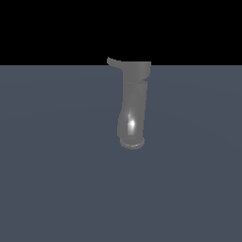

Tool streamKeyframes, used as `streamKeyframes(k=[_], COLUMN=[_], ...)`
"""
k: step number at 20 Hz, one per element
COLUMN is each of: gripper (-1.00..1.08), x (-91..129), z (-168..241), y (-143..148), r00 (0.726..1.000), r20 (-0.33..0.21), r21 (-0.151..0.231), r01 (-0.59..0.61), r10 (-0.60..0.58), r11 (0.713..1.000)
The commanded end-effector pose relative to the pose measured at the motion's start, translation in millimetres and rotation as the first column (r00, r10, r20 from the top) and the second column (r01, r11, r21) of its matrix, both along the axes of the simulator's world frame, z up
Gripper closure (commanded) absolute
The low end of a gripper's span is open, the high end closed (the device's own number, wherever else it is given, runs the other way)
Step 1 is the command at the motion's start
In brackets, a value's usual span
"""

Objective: Turn on the faucet by rotating a designated handle.

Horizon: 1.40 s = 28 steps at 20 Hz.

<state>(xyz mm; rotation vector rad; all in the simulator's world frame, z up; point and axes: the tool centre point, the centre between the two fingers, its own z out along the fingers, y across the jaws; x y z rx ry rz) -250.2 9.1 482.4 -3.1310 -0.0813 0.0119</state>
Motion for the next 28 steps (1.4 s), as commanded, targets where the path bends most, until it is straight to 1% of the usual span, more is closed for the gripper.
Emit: streamKeyframes(k=[1,9,17,22,28], gripper=[1.08,1.08,1.08,1.08,1.08], x=[0,4,18,33,56], z=[0,-4,-16,-27,-42], y=[0,6,22,36,52], r00=[1.0,0.999,0.989,0.968,0.925], r20=[0.0,0.0,-0.001,-0.001,-0.002], r21=[0.0,0.0,0.0,0.0,0.0], r01=[0.0,0.036,0.145,0.249,0.381], r10=[0.0,-0.036,-0.145,-0.249,-0.381], r11=[1.0,0.999,0.989,0.968,0.925])
